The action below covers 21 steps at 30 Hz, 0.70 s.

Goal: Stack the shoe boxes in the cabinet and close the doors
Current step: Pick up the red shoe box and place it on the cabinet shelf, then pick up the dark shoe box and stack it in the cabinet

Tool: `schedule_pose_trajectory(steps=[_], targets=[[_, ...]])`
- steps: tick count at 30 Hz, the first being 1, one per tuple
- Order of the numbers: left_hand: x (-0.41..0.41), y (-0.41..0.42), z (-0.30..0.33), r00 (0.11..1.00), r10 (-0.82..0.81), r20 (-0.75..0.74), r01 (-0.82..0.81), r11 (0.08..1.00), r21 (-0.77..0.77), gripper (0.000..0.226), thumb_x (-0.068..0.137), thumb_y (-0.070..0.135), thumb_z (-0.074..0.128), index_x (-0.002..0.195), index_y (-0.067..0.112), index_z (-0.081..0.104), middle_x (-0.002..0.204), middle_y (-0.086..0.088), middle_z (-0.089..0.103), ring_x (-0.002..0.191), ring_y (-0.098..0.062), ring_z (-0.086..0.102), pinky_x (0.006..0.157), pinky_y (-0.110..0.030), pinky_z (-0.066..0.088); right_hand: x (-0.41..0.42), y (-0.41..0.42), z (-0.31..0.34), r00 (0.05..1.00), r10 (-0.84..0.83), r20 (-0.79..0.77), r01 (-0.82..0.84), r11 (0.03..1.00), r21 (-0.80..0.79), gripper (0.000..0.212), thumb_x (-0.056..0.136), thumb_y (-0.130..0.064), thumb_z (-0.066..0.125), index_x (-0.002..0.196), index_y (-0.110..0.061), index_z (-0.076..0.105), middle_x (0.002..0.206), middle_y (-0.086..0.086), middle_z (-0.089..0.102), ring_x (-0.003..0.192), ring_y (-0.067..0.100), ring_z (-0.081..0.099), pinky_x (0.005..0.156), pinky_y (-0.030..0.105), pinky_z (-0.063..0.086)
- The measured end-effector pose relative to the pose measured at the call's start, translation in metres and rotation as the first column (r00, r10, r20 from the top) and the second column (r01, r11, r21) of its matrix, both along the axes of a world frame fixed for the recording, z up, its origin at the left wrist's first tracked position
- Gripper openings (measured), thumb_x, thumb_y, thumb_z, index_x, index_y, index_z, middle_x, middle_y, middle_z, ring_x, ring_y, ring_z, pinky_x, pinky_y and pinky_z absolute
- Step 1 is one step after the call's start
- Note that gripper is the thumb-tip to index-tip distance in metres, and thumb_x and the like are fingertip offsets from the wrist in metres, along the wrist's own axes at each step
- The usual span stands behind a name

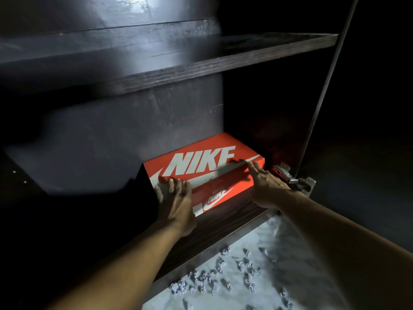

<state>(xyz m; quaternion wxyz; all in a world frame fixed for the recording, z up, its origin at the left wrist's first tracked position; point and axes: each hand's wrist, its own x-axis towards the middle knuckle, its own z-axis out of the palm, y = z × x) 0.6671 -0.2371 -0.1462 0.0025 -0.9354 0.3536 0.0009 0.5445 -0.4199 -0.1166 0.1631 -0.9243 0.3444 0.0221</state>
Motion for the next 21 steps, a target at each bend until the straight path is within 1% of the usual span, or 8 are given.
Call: schedule_pose_trajectory(steps=[2, 5, 7, 10, 13, 16, 19, 21], targets=[[-0.009, -0.003, 0.010, 0.999, -0.035, -0.035, 0.033, 0.999, -0.039, 0.081, 0.093, 0.024, 0.057, 0.154, 0.012, 0.006, 0.163, -0.010, -0.001, 0.150, -0.029, -0.008, 0.118, -0.049, -0.007, -0.018, 0.000, 0.012, 1.000, 0.022, 0.007, -0.022, 1.000, -0.016, 0.074, 0.091, -0.020, 0.053, 0.154, -0.024, 0.016, 0.159, 0.002, 0.025, 0.138, 0.027, 0.039, 0.101, 0.034, 0.043], [-0.028, -0.010, 0.029, 0.944, -0.126, -0.304, 0.081, 0.984, -0.156, 0.063, 0.089, 0.018, 0.064, 0.144, 0.011, 0.035, 0.153, -0.009, 0.031, 0.145, -0.028, 0.023, 0.120, -0.039, 0.020, -0.052, 0.004, 0.039, 0.999, 0.048, -0.021, -0.048, 0.998, -0.029, 0.051, 0.089, -0.030, 0.055, 0.139, -0.028, 0.045, 0.133, 0.004, 0.056, 0.115, 0.024, 0.056, 0.083, 0.030, 0.045], [-0.048, -0.013, 0.049, 0.915, -0.166, -0.369, 0.118, 0.982, -0.151, 0.057, 0.088, 0.023, 0.068, 0.138, 0.013, 0.044, 0.143, -0.006, 0.044, 0.135, -0.024, 0.040, 0.112, -0.036, 0.034, -0.079, 0.008, 0.059, 0.996, 0.057, -0.064, -0.058, 0.998, -0.026, 0.045, 0.085, -0.034, 0.061, 0.129, -0.027, 0.055, 0.123, 0.005, 0.061, 0.108, 0.023, 0.060, 0.087, 0.034, 0.049], [-0.084, -0.015, 0.085, 0.886, -0.224, -0.406, 0.206, 0.975, -0.087, 0.063, 0.084, 0.031, 0.072, 0.138, 0.012, 0.047, 0.143, -0.006, 0.046, 0.133, -0.024, 0.043, 0.112, -0.039, 0.035, -0.126, 0.020, 0.092, 0.992, 0.028, -0.119, -0.032, 0.999, -0.034, 0.047, 0.078, -0.039, 0.066, 0.124, -0.028, 0.061, 0.119, 0.002, 0.064, 0.105, 0.020, 0.062, 0.081, 0.028, 0.050], [-0.128, -0.010, 0.127, 0.857, -0.311, -0.411, 0.308, 0.948, -0.075, 0.053, 0.077, 0.032, 0.076, 0.122, 0.010, 0.061, 0.120, -0.007, 0.063, 0.110, -0.026, 0.061, 0.094, -0.038, 0.050, -0.180, 0.041, 0.126, 0.991, -0.023, -0.130, 0.022, 1.000, -0.007, 0.041, 0.082, -0.037, 0.068, 0.121, -0.025, 0.064, 0.118, 0.000, 0.067, 0.106, 0.018, 0.062, 0.089, 0.032, 0.052], [-0.172, -0.004, 0.163, 0.800, -0.386, -0.459, 0.402, 0.913, -0.067, 0.044, 0.080, 0.028, 0.074, 0.117, 0.008, 0.061, 0.101, -0.007, 0.062, 0.093, -0.026, 0.062, 0.081, -0.037, 0.052, -0.230, 0.060, 0.151, 0.992, -0.062, -0.107, 0.061, 0.998, -0.018, 0.052, 0.082, -0.038, 0.070, 0.130, -0.021, 0.059, 0.123, 0.000, 0.066, 0.111, 0.018, 0.061, 0.096, 0.032, 0.049], [-0.215, 0.000, 0.192, 0.763, -0.473, -0.441, 0.498, 0.865, -0.065, 0.042, 0.076, 0.038, 0.078, 0.105, 0.011, 0.068, 0.091, -0.005, 0.065, 0.077, -0.021, 0.060, 0.066, -0.031, 0.047, -0.280, 0.081, 0.172, 0.990, -0.120, -0.080, 0.115, 0.991, -0.062, 0.053, 0.080, -0.039, 0.072, 0.128, -0.020, 0.061, 0.117, 0.001, 0.067, 0.108, 0.020, 0.063, 0.095, 0.035, 0.050], [-0.244, 0.001, 0.206, 0.742, -0.515, -0.429, 0.544, 0.837, -0.063, 0.048, 0.073, 0.044, 0.079, 0.107, 0.011, 0.069, 0.100, -0.005, 0.068, 0.088, -0.023, 0.064, 0.077, -0.034, 0.053, -0.315, 0.097, 0.186, 0.986, -0.155, -0.055, 0.150, 0.984, -0.096, 0.048, 0.079, -0.038, 0.073, 0.122, -0.018, 0.065, 0.111, 0.003, 0.069, 0.105, 0.022, 0.064, 0.092, 0.035, 0.052]])
